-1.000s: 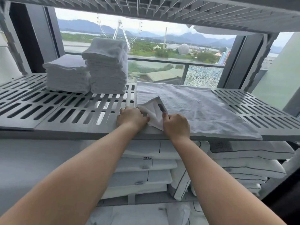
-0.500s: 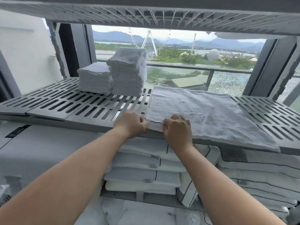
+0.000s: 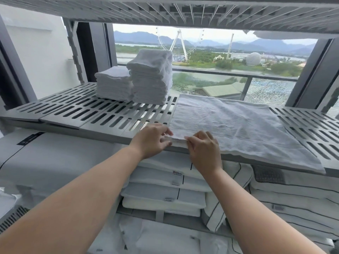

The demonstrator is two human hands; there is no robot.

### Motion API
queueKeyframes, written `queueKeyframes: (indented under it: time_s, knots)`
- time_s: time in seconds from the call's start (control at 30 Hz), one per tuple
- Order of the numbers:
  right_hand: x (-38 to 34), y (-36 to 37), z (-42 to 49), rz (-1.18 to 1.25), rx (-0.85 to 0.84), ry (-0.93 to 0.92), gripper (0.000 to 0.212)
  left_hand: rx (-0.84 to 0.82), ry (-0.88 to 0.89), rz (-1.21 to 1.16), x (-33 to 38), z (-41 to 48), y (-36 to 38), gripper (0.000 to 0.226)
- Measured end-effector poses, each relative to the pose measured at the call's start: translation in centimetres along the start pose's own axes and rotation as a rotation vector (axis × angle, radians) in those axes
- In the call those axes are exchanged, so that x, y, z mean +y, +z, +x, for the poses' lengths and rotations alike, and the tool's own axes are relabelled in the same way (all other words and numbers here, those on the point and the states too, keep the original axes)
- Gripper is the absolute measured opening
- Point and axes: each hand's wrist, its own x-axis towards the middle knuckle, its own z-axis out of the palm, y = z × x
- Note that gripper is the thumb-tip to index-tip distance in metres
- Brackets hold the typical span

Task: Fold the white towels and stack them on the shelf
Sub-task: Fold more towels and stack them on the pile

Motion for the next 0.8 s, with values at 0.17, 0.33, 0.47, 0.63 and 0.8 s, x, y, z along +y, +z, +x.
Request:
queueKeyframes:
  time_s: [0.17, 0.33, 0.47, 0.63, 0.8]
  knots:
    - [0.7, 0.6, -0.4, 0.036, 0.082, -0.039, 0.013, 0.030, 0.087, 0.056, -0.2, 0.6, 0.3, 0.010]
    - [1.0, 0.8, -1.0, -0.058, 0.063, -0.139, 0.013, 0.064, 0.224, 0.121, -0.9, 0.6, 0.2, 0.011]
    - [1.1, 0.4, -1.2, -0.083, 0.009, -0.171, 0.025, 0.053, 0.362, 0.235, -1.4, 0.7, -0.1, 0.024]
    - [0.7, 0.0, -1.0, -0.224, 0.070, -0.256, 0.022, 0.133, 0.422, 0.321, -1.7, 0.9, -0.3, 0.020]
    - [-0.1, -0.1, -1.2, -0.276, 0.062, -0.248, 0.027, 0.183, 0.463, 0.446, -2.2, 0.9, 0.1, 0.024]
